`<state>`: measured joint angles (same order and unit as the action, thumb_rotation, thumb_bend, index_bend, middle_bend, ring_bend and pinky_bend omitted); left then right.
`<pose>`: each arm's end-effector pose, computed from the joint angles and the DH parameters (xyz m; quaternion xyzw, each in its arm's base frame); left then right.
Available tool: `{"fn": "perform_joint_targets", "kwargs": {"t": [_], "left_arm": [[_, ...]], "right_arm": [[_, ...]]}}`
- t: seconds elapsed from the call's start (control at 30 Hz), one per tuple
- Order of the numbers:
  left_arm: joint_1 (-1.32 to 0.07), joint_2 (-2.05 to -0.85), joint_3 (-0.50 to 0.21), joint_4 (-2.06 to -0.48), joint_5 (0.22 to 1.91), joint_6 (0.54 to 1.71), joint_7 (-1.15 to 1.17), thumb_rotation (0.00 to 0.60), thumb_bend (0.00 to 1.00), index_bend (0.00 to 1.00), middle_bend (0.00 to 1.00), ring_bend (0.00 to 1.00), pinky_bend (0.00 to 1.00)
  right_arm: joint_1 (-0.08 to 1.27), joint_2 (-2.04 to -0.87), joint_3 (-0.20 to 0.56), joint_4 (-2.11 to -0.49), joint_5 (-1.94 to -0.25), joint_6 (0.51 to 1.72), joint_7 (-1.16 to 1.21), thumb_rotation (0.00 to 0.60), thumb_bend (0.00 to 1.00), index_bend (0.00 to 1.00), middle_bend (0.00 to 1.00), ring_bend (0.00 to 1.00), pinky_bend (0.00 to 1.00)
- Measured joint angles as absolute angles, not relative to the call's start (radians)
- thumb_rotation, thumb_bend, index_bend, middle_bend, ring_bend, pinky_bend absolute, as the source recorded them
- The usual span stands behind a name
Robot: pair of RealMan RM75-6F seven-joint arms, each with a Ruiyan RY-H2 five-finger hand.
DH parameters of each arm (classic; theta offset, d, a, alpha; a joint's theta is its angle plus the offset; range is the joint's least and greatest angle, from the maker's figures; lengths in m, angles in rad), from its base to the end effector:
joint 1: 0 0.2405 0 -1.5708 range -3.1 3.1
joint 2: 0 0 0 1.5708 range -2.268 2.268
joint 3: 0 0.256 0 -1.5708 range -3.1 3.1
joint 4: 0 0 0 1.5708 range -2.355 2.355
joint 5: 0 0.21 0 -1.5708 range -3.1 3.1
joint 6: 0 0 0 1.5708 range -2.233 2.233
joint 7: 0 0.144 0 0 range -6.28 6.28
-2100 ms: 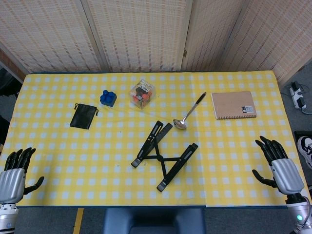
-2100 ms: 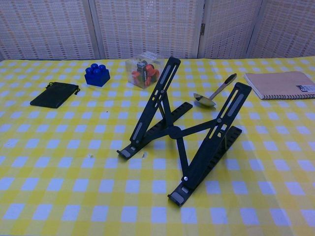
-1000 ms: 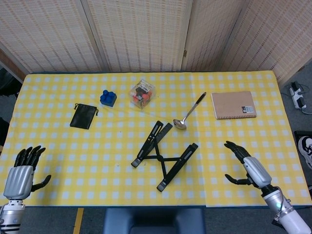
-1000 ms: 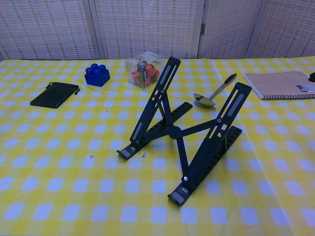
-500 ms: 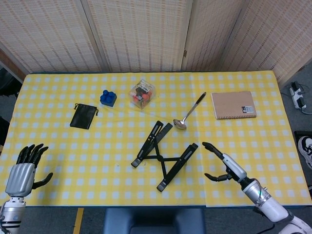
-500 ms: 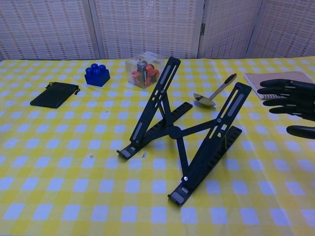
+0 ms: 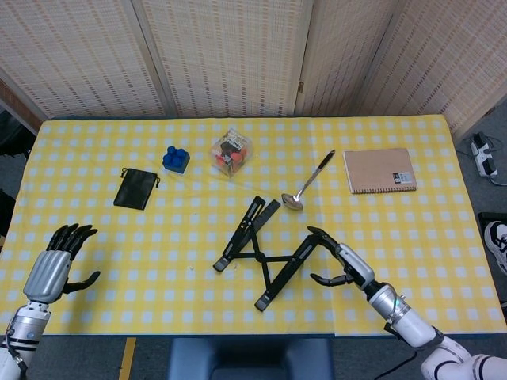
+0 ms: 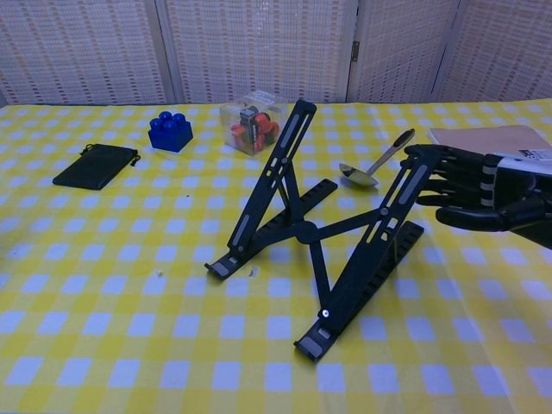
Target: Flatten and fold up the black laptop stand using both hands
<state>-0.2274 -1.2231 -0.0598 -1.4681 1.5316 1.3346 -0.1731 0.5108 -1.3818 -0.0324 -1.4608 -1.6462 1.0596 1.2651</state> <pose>-0.3050 0.2287 0.1190 -0.6267 -0.4205 -0.4230 0.5015 -0.2274 -0.2605 0.0140 0.4406 -0.7503 0.4892 0.0596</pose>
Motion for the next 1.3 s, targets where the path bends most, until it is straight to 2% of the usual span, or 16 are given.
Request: {"fn": "perform_joint_targets", "kwargs": {"t": [0.27, 0.43, 0.73, 1.03, 1.3], "left_arm": [[-0.221, -1.211, -0.048, -1.465, 1.524, 1.339, -0.225, 0.6, 0.29, 0.19, 0.16, 0.09, 0.0], [-0.215, -1.207, -0.04, -1.469, 1.524, 1.349, -0.218, 0.6, 0.29, 0.19, 0.16, 0.09, 0.0], [-0.216, -1.208, -0.035, -1.477, 1.524, 1.35, -0.221, 0.6, 0.29, 0.19, 0.16, 0.09, 0.0], [-0.214, -1.208, -0.03, -1.474, 1.525, 1.356, -0.229, 0.6, 0.29, 0.19, 0.17, 0.09, 0.0], [-0.218, -1.213, -0.029, -1.472, 1.526, 1.353, -0.226, 0.6, 0.29, 0.19, 0.17, 0.09, 0.0]], "right_arm": [[0.613, -1.48, 0.015, -1.441, -1.649, 1.02, 1.425, 0.6, 0.34, 0.0, 0.0, 0.05, 0.0], [0.662, -1.505, 0.019, -1.442, -1.7, 1.033, 1.494, 0.6, 0.34, 0.0, 0.0, 0.05, 0.0], [0.74, -1.493, -0.02, -1.513, -1.79, 1.067, 1.526, 0.6, 0.34, 0.0, 0.0, 0.05, 0.0], [0.77, -1.463, -0.089, -1.554, -1.845, 1.112, 1.521, 0.6, 0.34, 0.0, 0.0, 0.06, 0.0], [0.736, -1.427, -0.103, -1.563, -1.791, 1.176, 1.464, 0.6, 0.34, 0.0, 0.0, 0.06, 0.0]]}}
